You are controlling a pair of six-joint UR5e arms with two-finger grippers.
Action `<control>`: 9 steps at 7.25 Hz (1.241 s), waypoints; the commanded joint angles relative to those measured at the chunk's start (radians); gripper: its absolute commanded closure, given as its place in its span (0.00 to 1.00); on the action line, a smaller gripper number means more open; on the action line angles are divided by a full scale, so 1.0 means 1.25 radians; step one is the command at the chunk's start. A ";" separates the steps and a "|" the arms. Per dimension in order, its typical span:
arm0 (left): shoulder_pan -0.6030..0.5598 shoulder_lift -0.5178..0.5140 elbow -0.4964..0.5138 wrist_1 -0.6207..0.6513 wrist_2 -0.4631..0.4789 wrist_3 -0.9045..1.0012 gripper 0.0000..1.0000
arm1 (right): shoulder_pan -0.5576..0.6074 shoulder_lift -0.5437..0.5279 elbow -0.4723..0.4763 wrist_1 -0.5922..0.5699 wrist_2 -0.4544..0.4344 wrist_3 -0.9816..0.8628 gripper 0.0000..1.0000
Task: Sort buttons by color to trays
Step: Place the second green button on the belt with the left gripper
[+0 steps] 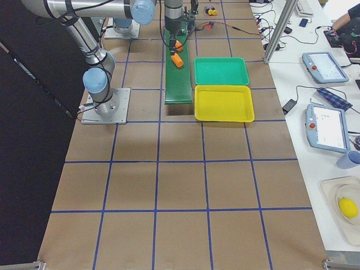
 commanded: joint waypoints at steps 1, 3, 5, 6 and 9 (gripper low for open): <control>-0.077 0.085 -0.089 -0.005 -0.003 -0.104 1.00 | 0.000 0.000 0.000 0.000 0.000 0.000 0.00; -0.114 0.101 -0.172 0.008 -0.021 -0.158 0.98 | 0.001 0.000 0.000 0.000 -0.003 0.000 0.00; -0.113 0.110 -0.165 -0.001 -0.040 -0.162 0.00 | 0.000 0.000 0.004 0.000 -0.003 0.000 0.00; -0.097 0.112 -0.131 -0.003 -0.032 -0.145 0.00 | 0.000 0.000 0.005 0.000 -0.001 0.000 0.00; 0.018 -0.039 0.163 -0.160 -0.032 0.022 0.00 | 0.000 0.000 0.005 0.000 0.000 0.001 0.00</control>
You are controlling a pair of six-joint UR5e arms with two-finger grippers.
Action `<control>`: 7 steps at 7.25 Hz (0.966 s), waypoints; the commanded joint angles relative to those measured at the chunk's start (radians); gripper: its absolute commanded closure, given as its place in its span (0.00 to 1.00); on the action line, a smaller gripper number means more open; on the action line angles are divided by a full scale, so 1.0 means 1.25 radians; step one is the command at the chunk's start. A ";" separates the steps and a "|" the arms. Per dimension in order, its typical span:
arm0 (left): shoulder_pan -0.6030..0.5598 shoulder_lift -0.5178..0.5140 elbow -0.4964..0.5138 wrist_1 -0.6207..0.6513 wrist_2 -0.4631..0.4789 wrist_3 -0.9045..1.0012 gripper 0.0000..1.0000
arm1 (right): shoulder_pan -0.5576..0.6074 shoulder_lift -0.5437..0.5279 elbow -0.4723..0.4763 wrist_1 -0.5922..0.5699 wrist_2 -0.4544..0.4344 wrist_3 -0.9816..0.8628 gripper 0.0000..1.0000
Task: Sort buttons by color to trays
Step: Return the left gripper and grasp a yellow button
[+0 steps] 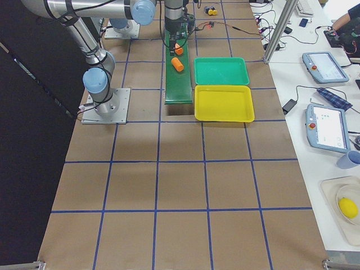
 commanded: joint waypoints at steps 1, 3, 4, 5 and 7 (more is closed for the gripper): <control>0.105 -0.151 0.181 -0.040 0.001 0.155 0.00 | 0.001 0.000 0.000 0.000 0.000 0.000 0.00; 0.128 -0.281 0.321 -0.040 0.045 0.350 0.00 | 0.000 0.001 0.000 -0.001 -0.001 0.000 0.00; 0.144 -0.341 0.374 -0.040 0.095 0.452 0.00 | 0.000 0.000 0.000 0.000 0.000 0.001 0.00; 0.166 -0.379 0.401 -0.033 0.102 0.593 0.00 | 0.000 0.001 0.000 -0.001 -0.002 -0.005 0.00; 0.187 -0.426 0.394 -0.025 0.102 0.774 0.00 | 0.000 0.001 0.000 -0.001 -0.001 -0.009 0.00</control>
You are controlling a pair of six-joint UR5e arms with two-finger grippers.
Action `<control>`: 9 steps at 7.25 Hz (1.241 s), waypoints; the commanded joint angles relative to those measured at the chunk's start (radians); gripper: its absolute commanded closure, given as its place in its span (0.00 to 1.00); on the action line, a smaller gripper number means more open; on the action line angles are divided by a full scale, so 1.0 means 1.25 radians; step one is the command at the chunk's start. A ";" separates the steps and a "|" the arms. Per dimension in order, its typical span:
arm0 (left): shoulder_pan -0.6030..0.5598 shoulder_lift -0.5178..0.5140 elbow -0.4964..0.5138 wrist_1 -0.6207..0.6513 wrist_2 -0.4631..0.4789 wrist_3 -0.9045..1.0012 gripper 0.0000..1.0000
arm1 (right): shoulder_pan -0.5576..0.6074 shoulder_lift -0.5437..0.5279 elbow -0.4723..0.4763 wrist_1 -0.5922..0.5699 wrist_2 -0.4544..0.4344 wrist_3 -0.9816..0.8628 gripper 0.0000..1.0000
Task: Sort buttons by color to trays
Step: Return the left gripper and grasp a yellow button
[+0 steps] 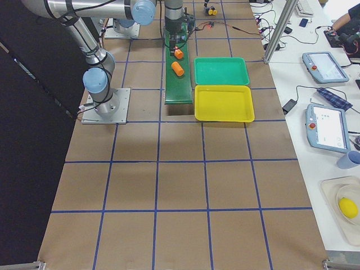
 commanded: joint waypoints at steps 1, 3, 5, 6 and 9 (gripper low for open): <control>0.011 -0.038 0.016 0.004 0.004 0.127 0.00 | 0.000 0.003 0.000 -0.003 -0.002 -0.003 0.00; 0.011 -0.065 0.024 0.095 0.005 0.222 0.00 | 0.000 0.007 0.000 -0.004 0.001 -0.003 0.00; 0.011 -0.071 0.004 0.096 -0.006 0.219 0.22 | 0.000 0.006 0.000 -0.003 0.002 -0.002 0.00; 0.003 -0.068 -0.002 0.075 -0.005 0.206 0.52 | 0.000 0.006 0.000 -0.003 0.003 -0.002 0.00; 0.004 0.022 -0.047 -0.110 -0.061 -0.055 0.93 | 0.001 0.009 0.001 -0.024 0.005 0.004 0.00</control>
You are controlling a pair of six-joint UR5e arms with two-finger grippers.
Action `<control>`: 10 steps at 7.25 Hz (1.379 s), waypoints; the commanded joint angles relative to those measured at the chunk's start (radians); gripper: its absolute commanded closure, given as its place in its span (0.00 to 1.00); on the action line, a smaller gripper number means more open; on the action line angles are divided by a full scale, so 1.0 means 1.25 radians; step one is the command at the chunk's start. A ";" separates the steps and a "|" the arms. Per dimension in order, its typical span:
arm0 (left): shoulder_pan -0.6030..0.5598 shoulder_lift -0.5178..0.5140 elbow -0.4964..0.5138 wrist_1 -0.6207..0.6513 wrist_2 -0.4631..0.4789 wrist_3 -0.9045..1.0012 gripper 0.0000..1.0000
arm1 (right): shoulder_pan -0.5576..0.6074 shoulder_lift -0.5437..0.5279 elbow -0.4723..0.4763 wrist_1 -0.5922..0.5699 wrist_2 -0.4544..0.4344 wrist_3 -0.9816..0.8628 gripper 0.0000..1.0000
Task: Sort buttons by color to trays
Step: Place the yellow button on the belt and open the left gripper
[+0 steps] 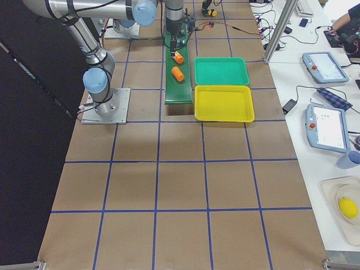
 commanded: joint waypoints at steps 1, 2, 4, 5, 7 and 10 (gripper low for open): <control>-0.002 0.115 -0.050 -0.160 -0.052 -0.191 0.95 | 0.002 0.011 0.001 -0.042 0.000 0.005 0.00; -0.013 0.187 -0.087 -0.202 -0.077 -0.306 0.95 | 0.002 0.022 -0.005 -0.085 0.000 0.004 0.00; -0.079 0.303 -0.223 -0.194 -0.095 -0.447 0.95 | 0.003 0.076 0.000 -0.173 -0.001 0.005 0.00; -0.122 0.353 -0.280 -0.143 -0.095 -0.547 0.95 | 0.007 0.075 -0.008 -0.182 -0.003 0.005 0.00; -0.174 0.454 -0.416 -0.047 -0.087 -0.696 0.95 | 0.008 0.074 0.000 -0.172 0.000 0.005 0.00; -0.208 0.492 -0.573 0.182 -0.083 -0.720 0.84 | 0.008 0.082 0.003 -0.169 0.000 0.005 0.00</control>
